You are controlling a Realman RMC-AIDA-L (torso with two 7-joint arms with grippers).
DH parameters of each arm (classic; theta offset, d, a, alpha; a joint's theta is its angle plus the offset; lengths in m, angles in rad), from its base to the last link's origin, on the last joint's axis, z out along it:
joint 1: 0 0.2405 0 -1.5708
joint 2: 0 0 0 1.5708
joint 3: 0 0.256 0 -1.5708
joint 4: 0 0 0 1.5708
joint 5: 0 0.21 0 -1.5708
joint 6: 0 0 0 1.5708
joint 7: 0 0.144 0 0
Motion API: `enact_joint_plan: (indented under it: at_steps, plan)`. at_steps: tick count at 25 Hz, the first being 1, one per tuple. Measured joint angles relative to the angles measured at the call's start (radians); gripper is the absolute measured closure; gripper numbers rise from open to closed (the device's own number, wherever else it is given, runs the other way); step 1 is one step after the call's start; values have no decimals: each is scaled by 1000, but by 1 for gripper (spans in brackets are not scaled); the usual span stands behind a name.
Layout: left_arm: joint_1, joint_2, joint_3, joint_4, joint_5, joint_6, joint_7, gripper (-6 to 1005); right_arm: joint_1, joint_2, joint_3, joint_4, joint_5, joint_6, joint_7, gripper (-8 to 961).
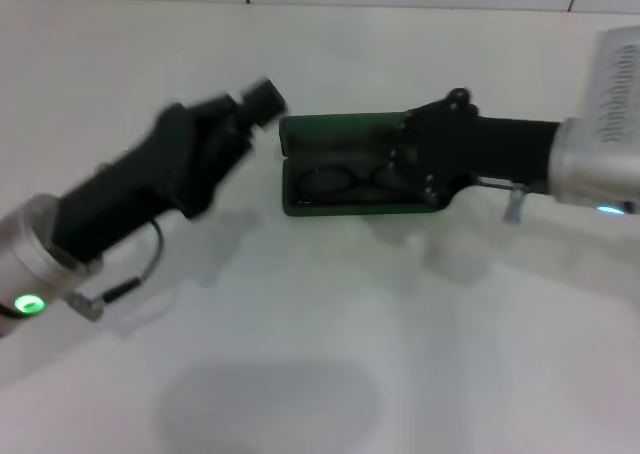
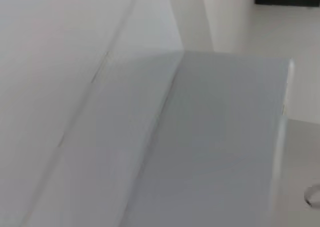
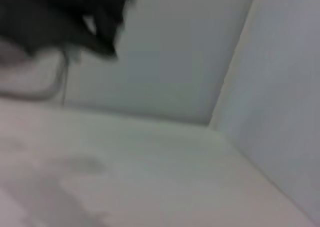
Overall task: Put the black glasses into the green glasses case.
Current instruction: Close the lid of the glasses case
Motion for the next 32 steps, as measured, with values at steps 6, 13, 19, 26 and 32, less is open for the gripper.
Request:
enact_joint_plan:
  at_steps: [6, 13, 19, 26, 32]
  plan:
    - [-66, 79, -50, 42, 32, -134, -128, 958, -78, -7, 207, 101, 127, -400, -3, 834]
    - [-231, 133, -55, 134, 155, -396, -278, 957, -28, -4, 251, 359, 79, -572, -19, 834]
    - [-353, 125, -52, 154, 349, -584, -364, 922, -16, 3, 215, 401, 62, -585, -17, 833]
    - [-399, 81, -52, 155, 563, -784, -398, 812, -9, 3, 217, 451, 64, -571, -20, 833]
    - [-426, 45, -50, 162, 632, -873, -402, 819, 2, 2, 214, 458, 57, -542, -22, 833]
